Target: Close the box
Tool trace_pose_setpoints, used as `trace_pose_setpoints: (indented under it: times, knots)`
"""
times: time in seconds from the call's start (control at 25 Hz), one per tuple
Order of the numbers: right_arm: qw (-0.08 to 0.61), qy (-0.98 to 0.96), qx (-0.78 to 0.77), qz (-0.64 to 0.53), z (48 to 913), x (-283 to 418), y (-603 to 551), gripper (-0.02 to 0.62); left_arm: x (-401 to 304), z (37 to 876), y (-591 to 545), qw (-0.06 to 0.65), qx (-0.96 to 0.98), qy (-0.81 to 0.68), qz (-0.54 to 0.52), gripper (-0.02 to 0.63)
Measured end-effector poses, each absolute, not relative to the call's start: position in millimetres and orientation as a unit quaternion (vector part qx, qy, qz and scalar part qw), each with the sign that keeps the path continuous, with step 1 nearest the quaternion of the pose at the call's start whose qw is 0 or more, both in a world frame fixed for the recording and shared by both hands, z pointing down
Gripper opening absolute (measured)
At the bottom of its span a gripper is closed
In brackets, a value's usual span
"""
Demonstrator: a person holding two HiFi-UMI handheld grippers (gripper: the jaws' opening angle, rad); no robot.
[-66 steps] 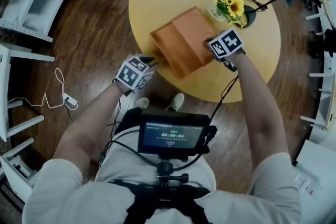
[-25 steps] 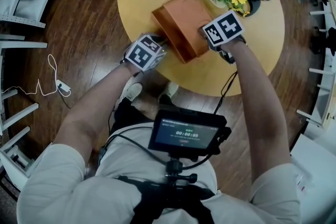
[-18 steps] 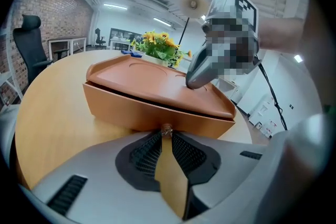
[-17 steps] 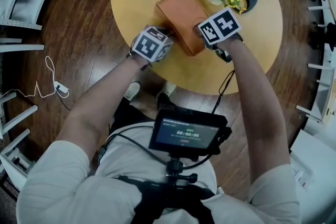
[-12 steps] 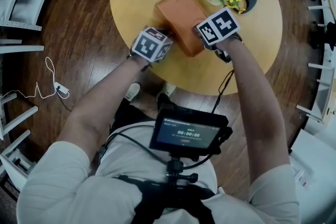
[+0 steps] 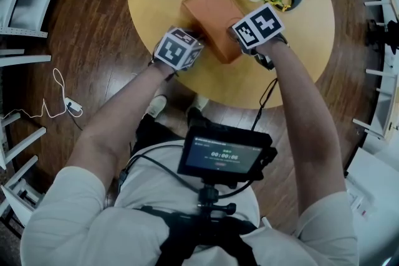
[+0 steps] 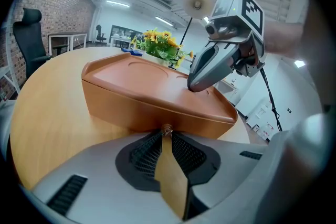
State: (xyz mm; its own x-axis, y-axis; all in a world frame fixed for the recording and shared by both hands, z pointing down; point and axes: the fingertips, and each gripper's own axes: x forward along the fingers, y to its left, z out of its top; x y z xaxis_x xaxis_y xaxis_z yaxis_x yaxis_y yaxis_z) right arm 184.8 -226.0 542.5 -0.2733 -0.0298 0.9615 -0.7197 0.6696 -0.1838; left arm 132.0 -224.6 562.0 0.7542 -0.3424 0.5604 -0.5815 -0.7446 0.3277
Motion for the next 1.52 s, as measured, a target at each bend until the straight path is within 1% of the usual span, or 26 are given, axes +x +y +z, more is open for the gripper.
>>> trace_pose_setpoints:
  times: [0.24,0.48,0.68,0.96,1.12,1.16,1.24,1.4,1.48,1.52]
  knots:
    - [0.55,-0.73,0.259,0.311,543.8,186.3,-227.2,0.003,134.6,562.2,-225.4,0.249,0.904,-0.249,0.241,0.064]
    - [0.55,-0.728,0.271,0.306,546.6,189.6,-231.7,0.003,136.4,567.3,-230.8,0.267,0.9,-0.251,0.238,0.071]
    - [0.559,-0.724,0.287,0.285,552.6,196.5,-235.1,0.004,132.8,570.8,-230.8,0.25,0.899,-0.255,0.254,0.091]
    - [0.555,-0.718,0.317,0.277,559.4,212.5,-243.9,0.005,96.3,562.1,-232.1,0.244,0.892,-0.289,0.247,0.091]
    - [0.555,-0.719,0.364,0.206,538.3,195.5,-234.6,0.005,45.1,538.1,-210.0,0.217,0.896,-0.297,0.25,0.089]
    - [0.545,-0.722,0.38,0.191,529.9,192.0,-232.6,0.005,34.1,534.0,-206.0,0.206,0.896,-0.294,0.259,0.078]
    - [0.513,-0.732,0.411,0.18,514.0,190.1,-228.8,0.003,20.3,527.6,-203.4,0.185,0.898,-0.286,0.28,0.075]
    - [0.417,-0.75,0.482,0.174,475.6,186.0,-209.2,0.005,-1.3,504.8,-208.3,0.156,0.903,-0.269,0.296,0.075]
    - [0.376,-0.748,0.515,0.183,457.8,181.4,-183.8,0.052,-12.0,486.7,-207.7,0.144,0.909,-0.258,0.293,0.075]
    - [0.356,-0.743,0.534,0.189,449.9,178.6,-166.3,0.052,-16.7,476.0,-205.1,0.137,0.914,-0.251,0.289,0.075]
